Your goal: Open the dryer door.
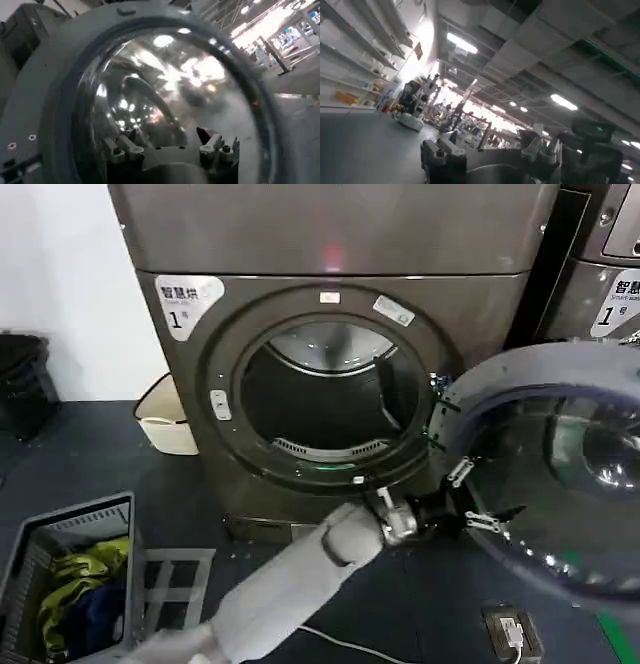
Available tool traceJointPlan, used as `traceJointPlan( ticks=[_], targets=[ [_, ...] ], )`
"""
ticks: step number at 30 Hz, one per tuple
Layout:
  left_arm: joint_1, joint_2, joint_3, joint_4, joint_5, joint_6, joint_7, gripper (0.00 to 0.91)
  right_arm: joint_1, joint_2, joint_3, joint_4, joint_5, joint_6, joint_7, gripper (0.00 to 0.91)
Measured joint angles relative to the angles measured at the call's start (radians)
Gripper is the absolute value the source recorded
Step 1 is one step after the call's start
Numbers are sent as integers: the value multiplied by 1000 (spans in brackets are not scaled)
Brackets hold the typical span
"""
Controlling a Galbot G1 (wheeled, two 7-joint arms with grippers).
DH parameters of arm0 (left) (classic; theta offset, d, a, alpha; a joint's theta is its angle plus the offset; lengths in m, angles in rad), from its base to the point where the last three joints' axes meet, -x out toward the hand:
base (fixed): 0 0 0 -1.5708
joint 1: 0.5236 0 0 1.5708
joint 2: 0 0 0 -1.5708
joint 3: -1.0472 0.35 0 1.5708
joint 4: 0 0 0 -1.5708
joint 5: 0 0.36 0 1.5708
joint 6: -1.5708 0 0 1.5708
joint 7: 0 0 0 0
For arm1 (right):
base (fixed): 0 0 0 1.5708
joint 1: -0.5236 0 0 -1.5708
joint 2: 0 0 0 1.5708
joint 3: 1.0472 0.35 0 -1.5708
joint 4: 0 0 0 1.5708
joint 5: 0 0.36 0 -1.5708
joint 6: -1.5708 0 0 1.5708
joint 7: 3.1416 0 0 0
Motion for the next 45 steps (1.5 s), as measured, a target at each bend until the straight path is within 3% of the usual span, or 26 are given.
traceJointPlan(
  ticks=[10, 13, 19, 35, 45],
  targets=[
    [-1, -46, -13, 55, -13, 8, 10, 907, 10, 9, -11, 19, -7, 25, -21, 907],
    [25, -21, -18, 25, -15, 19, 18, 907, 14, 8, -17, 20, 12, 40, -32, 907],
    [112, 70, -60, -110, -8, 39, 26, 907, 29, 15, -41, 50, 69, 1, -44, 907],
    [358, 533, -225, -532, -23, -7, 39, 907, 46, -10, -80, 14, 76, 0, -25, 907],
    [554, 867, -515, -603, 182, -163, 33, 907, 84, -61, -122, -45, 54, 19, -20, 907]
  ],
)
